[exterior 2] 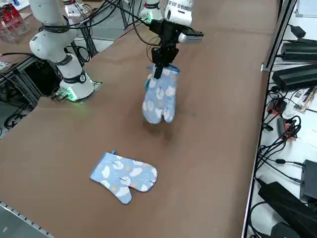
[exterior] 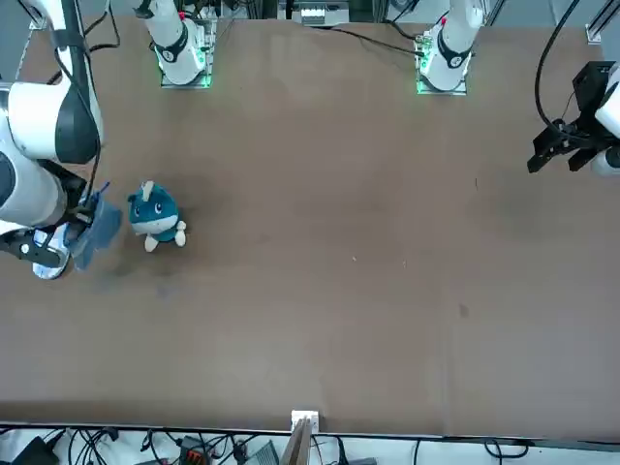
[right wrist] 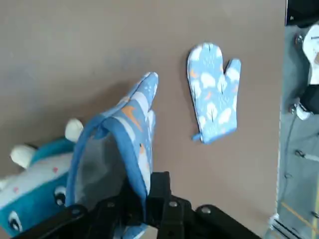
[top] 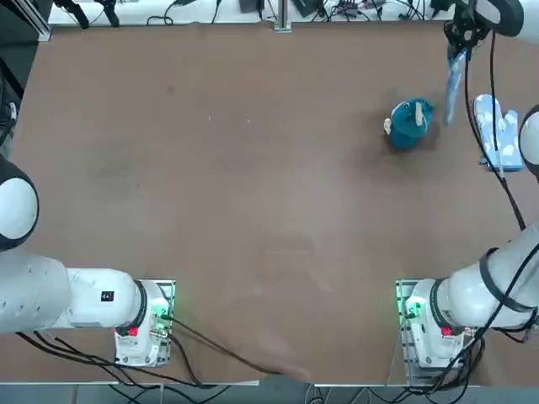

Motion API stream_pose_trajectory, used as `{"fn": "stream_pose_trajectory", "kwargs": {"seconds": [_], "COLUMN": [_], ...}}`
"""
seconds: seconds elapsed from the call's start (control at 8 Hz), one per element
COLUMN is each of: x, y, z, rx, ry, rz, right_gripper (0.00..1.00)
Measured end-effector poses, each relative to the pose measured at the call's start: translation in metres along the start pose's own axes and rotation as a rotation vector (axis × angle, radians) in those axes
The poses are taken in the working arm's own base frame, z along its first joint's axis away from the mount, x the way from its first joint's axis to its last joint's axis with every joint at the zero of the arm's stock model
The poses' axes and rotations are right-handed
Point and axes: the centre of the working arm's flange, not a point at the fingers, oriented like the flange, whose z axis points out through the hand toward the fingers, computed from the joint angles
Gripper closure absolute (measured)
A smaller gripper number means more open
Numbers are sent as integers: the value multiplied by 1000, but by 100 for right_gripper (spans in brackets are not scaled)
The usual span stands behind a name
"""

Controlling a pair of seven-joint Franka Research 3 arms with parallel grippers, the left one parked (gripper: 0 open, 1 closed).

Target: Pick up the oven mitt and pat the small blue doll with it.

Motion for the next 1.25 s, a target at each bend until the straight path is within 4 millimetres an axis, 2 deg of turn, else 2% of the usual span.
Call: {"fn": "stream_pose_trajectory", "kwargs": {"seconds": [0.38, 0.75, 1.0, 1.12, 1.25], "x": [-10, -3, 7, 14, 23], "y": [-28, -45, -38, -24, -2], "z": [12, 14, 5, -1, -5], "rx": [-34, 22, 53, 66, 70], "ry": [-79, -55, 7, 28, 41], "rz": [-50, -58, -29, -2, 7], "right_gripper": [96, 96, 96, 96, 96]}}
